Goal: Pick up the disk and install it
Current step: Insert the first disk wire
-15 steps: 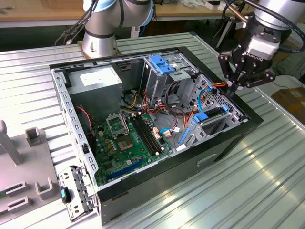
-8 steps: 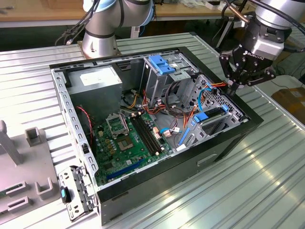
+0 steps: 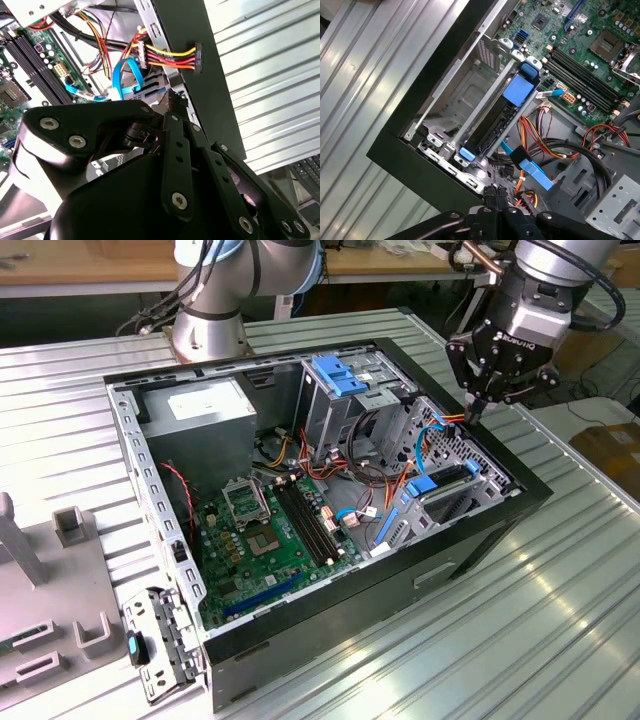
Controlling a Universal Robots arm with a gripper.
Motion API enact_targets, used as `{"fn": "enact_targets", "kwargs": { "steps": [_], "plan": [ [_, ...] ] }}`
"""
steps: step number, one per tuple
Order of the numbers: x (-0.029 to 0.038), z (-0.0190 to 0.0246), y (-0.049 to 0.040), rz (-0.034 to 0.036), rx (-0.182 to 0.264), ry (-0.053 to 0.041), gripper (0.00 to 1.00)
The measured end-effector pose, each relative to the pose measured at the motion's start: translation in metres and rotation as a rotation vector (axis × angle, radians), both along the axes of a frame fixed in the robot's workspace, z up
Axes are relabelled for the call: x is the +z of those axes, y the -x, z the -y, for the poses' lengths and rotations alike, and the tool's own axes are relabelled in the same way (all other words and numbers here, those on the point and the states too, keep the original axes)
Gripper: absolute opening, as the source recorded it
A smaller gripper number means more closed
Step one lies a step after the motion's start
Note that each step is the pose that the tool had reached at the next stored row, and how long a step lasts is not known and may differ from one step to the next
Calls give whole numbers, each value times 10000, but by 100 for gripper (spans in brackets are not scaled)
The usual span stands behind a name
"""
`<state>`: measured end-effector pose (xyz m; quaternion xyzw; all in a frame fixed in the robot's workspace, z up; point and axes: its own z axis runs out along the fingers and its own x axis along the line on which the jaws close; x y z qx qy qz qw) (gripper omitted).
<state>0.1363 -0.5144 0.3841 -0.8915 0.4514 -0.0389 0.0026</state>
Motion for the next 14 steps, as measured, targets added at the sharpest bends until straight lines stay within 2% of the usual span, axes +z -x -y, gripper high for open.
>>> {"fn": "enact_targets", "kwargs": {
  "steps": [1,4,7,8,9,12,14],
  "plan": [
    [-6,-17,-6,1,77,-1,11],
    [-29,-31,-27,0,334,-2,11],
    [-57,-44,-72,1,594,-5,29],
    [-70,-55,-93,1,763,-6,42],
    [-75,-59,-106,1,960,-2,48],
    [-83,-60,-117,0,1496,-5,48],
    [-93,-60,-132,0,2063,-5,48]
  ]
}}
